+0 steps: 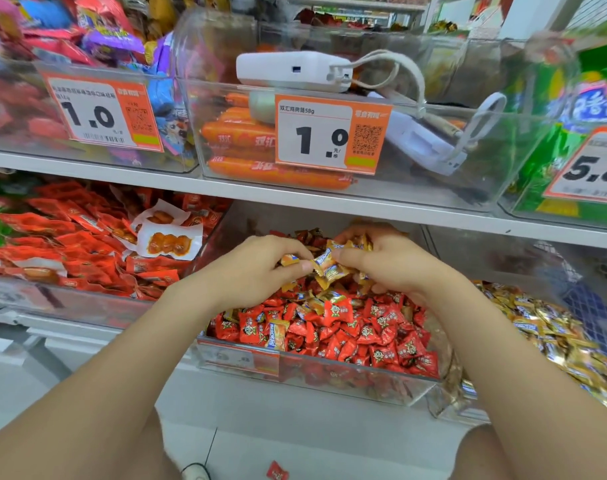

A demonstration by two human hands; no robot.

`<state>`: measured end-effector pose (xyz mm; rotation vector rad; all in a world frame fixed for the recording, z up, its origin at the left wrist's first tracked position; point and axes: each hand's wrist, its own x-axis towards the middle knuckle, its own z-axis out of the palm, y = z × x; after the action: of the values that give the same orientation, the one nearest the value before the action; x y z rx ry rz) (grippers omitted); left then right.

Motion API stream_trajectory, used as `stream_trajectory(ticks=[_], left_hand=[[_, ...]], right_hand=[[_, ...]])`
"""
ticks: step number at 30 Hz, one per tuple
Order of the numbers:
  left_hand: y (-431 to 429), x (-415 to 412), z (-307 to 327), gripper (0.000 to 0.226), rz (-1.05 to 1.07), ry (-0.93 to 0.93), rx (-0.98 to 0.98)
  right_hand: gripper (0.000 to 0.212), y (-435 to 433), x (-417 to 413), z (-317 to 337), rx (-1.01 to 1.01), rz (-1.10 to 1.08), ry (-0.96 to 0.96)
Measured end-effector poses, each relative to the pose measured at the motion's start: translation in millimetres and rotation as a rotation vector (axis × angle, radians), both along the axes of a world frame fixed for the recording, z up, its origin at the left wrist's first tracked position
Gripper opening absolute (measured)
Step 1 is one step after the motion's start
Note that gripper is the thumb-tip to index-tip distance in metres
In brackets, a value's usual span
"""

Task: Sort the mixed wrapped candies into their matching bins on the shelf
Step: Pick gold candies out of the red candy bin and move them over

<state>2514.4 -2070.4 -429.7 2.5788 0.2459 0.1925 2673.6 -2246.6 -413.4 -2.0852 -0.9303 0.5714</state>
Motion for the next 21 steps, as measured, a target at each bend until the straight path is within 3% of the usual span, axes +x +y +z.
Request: stream_trajectory(ticks=[10,16,21], left_hand=[[-18,10,1,0.039,0.012,0.048,-0.277],[-19,8,-4,0.048,0.176,-0.023,-0.161],[-39,-1,-1,0.025,0.204,-0.103,-0.246]], right_hand=[[0.017,-9,-14,2,0.128,-0.020,0.288],[0.013,-27,-15,13,0.029,-0.064,0.052],[0.012,-67,-21,29,0.180,0.043,0.340]])
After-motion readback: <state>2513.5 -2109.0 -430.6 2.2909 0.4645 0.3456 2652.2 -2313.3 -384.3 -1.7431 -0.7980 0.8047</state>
